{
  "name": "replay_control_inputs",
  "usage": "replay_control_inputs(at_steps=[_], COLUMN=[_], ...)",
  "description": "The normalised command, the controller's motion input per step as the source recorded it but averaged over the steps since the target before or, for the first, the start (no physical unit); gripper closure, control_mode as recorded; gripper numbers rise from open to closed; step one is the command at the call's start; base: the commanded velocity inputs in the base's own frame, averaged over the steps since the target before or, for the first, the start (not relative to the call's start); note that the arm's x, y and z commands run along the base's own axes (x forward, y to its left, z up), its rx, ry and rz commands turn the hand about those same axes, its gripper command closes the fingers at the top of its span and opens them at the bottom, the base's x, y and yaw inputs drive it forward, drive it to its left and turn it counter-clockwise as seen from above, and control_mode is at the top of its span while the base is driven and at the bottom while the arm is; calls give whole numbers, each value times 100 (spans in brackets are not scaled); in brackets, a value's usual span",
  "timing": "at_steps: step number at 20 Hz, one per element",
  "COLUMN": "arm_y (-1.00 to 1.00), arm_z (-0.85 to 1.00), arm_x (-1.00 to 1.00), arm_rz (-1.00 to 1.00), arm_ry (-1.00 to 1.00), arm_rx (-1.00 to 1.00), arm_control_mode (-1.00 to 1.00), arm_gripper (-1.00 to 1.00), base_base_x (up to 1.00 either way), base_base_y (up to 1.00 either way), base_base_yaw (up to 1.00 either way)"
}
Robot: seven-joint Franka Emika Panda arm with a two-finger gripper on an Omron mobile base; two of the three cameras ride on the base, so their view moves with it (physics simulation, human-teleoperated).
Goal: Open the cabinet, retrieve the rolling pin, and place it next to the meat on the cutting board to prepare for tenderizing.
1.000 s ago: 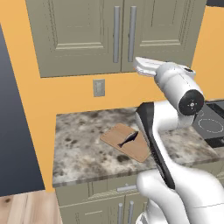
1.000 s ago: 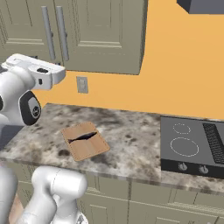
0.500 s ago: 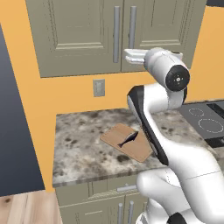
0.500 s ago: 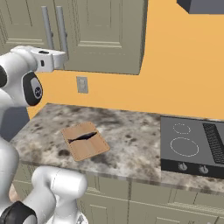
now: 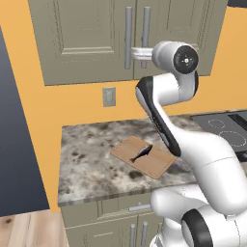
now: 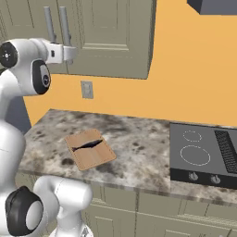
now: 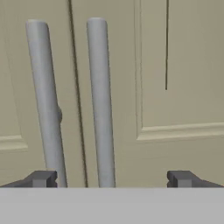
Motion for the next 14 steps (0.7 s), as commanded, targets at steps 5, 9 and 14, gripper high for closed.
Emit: replay_control_inputs(at_steps=[5, 9, 14], arm_y=[0, 4, 16], arm_z=[0, 0, 0], arm_x=[50, 56, 67], arm_rz=[0, 0, 0], arm_ry=[13, 15, 19], arm_rx=[0, 0, -1], arm_control_mode=[-100, -100, -100], arm_gripper=[-100, -100, -100], base_base_x=[0, 0, 0], base_base_y=[0, 0, 0], base_base_yaw=[0, 0, 0])
